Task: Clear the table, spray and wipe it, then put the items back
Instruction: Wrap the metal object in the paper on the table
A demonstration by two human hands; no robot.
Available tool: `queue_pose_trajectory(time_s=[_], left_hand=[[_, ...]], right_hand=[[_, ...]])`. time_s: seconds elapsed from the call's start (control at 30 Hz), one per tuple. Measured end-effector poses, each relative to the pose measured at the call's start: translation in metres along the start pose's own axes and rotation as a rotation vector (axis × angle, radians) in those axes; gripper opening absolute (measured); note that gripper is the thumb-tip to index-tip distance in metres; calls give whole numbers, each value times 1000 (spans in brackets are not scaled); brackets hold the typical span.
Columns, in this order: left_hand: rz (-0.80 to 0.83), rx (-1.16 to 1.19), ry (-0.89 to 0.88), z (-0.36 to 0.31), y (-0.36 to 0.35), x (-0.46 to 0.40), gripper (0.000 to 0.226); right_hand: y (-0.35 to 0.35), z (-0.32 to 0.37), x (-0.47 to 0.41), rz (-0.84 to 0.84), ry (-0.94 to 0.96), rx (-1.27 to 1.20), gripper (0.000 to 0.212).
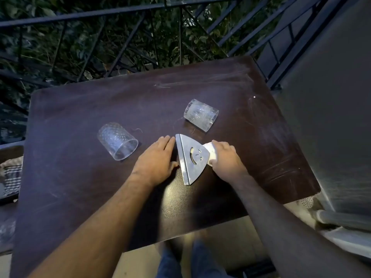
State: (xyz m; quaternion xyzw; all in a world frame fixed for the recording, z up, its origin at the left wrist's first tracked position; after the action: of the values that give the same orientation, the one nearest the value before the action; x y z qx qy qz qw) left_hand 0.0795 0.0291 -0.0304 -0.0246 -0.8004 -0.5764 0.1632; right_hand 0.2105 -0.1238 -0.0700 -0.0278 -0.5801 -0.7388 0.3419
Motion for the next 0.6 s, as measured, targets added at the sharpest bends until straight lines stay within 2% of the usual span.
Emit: queue_pose_trajectory(time_s=[0.1,0.27,0.4,0.6], left_hand=[[-24,103,-8,-4,6,-23,83],[144,164,49,-7,-3,-50,90],[262,123,56,-5,-16,-60,100],[253,80,62,-8,-18,-66,99]], right_hand=[[-2,-7,-2,3,-62,-88,71],[1,-16,-7,18,-157,-280,77],[-6,-23,-9,77,-197,-313,88],[-4,-28,-19,22,-219,-306,67]])
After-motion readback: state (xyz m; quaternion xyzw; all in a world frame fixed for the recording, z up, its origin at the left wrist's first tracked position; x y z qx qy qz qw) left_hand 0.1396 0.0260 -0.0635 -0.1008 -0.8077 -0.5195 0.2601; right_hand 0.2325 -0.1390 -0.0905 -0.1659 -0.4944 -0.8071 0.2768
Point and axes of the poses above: each hand's wrist, its own x-axis away from the middle knuckle, its own y-axis out of the back of the hand, z = x × y, the point moved 9 cm from there along -x, towards the middle knuckle, and after that the axes turned 11 degrees about -y, right-handed, at the moved point
